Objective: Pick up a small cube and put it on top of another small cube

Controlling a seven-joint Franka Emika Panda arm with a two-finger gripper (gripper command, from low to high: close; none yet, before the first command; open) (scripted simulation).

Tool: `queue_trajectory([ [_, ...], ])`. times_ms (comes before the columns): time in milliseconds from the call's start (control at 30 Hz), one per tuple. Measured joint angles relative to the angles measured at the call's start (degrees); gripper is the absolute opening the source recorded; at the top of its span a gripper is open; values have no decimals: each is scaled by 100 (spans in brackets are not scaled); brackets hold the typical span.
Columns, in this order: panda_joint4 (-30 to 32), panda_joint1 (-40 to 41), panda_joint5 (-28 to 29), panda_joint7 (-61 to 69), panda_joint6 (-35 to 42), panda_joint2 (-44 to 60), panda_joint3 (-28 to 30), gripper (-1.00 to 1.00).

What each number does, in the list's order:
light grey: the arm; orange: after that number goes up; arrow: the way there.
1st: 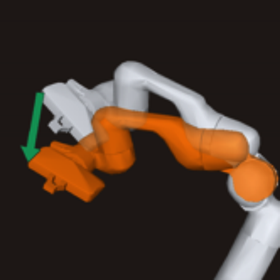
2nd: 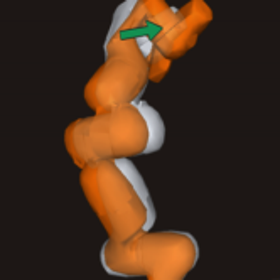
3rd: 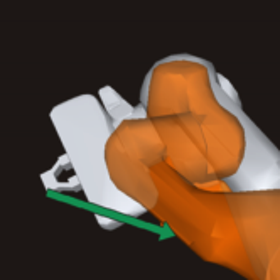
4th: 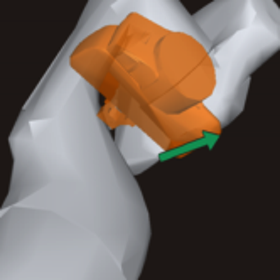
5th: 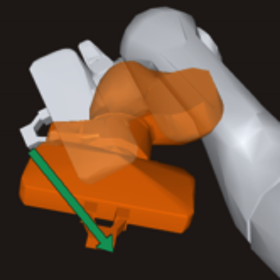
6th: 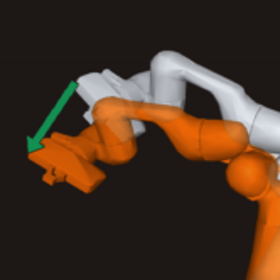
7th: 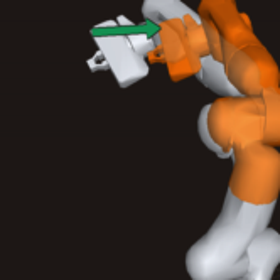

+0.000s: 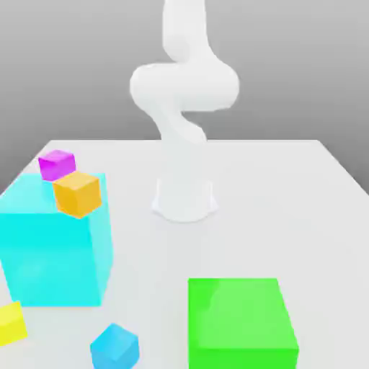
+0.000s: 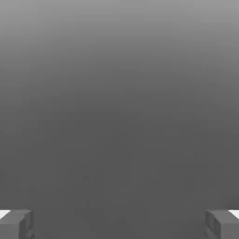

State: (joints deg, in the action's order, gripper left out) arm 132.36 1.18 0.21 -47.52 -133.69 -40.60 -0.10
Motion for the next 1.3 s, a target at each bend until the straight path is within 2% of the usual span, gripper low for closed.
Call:
queue_trajectory([
  [567,394,633,106,-1120,-1300,3567,143,0],
  [867,599,870,-140,-1490,-1985,5436,259,0],
  [1033,457,945,-260,-1457,-2739,6473,199,0],
  [1067,434,955,-269,-1451,-2837,6597,188,-100],
  [1300,436,959,-260,-1460,-2832,6586,184,-100],
])
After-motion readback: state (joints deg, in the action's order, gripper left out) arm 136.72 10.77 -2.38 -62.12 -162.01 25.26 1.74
